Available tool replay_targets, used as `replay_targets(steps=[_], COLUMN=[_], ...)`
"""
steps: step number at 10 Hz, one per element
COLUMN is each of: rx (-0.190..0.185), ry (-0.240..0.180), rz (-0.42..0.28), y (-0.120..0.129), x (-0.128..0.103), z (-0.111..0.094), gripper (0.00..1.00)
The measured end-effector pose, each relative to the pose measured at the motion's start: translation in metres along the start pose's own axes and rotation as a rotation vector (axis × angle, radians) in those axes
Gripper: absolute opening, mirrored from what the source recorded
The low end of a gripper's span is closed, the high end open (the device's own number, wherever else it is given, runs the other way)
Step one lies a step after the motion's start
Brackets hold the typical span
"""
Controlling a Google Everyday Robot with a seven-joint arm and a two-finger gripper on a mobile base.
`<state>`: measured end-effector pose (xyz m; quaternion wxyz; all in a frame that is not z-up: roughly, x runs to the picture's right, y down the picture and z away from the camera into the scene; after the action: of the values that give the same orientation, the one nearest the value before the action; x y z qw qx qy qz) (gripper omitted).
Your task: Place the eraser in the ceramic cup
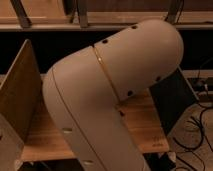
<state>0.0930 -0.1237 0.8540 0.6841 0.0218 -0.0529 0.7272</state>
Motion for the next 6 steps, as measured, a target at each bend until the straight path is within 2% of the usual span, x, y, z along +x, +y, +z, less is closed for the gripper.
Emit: replay_targets(steps=[1,6], rx=[0.000,0.000], ry=[0.000,0.000], rz=[0.000,0.001], y=[-0.0001,-0.0004], x=[0.0000,-0.0002], z=[0.0000,-0.0002], gripper=[0.80,0.80])
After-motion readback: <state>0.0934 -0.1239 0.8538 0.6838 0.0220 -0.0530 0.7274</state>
